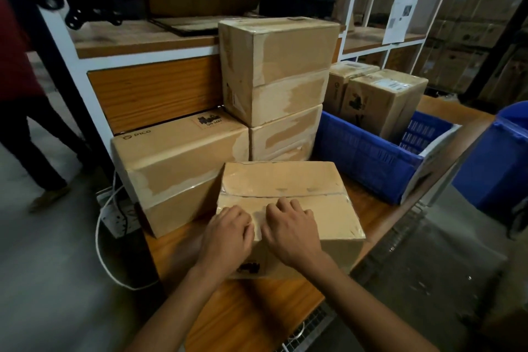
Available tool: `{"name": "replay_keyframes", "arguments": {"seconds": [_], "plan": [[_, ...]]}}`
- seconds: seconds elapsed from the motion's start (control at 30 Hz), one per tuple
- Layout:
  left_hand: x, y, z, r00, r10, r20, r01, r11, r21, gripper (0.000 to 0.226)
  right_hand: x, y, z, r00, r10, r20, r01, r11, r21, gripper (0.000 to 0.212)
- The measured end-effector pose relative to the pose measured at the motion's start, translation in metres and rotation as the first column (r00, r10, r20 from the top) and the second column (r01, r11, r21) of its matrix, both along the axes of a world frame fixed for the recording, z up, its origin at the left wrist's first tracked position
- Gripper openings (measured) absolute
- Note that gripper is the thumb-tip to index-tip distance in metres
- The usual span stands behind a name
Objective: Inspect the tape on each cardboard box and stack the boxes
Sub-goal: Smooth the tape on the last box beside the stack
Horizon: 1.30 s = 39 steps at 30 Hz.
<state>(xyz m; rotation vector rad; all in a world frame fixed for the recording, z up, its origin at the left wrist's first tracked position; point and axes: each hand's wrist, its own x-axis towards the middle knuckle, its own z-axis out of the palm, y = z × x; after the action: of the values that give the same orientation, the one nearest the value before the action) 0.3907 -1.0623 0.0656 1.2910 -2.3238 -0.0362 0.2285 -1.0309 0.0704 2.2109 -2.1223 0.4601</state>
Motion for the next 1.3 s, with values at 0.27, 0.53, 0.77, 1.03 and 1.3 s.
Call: {"name": "replay_keyframes", "arguments": {"seconds": [0.27, 0.53, 0.77, 1.03, 1.3], "plan": [[-0.017, -0.041, 0.013, 0.953, -0.023, 0.303, -0.059, 0.965, 0.257, 0.052, -0.005, -0.039, 0.002, 0.998, 0.064, -0.015, -0.058, 0.966, 0.251, 0.056], [-0.04, -0.075, 0.031, 0.923, -0.004, 0.384, -0.078, 0.977, 0.198, 0.039, -0.027, -0.071, 0.038, 0.996, 0.071, -0.053, -0.052, 0.955, 0.291, 0.051], [-0.055, -0.107, 0.016, 0.925, -0.042, 0.377, -0.104, 0.928, 0.358, 0.063, -0.058, -0.076, 0.005, 1.0, 0.008, 0.006, -0.01, 0.943, 0.332, 0.09], [-0.113, -0.085, 0.023, 0.956, -0.153, 0.251, 0.058, 0.934, 0.352, 0.052, -0.099, -0.076, 0.043, 0.996, -0.092, -0.011, 0.087, 0.892, 0.443, 0.058], [-0.118, -0.08, 0.022, 0.948, -0.205, 0.245, 0.097, 0.915, 0.391, 0.05, -0.102, -0.064, 0.032, 0.983, -0.181, -0.007, 0.169, 0.903, 0.396, 0.056]]}}
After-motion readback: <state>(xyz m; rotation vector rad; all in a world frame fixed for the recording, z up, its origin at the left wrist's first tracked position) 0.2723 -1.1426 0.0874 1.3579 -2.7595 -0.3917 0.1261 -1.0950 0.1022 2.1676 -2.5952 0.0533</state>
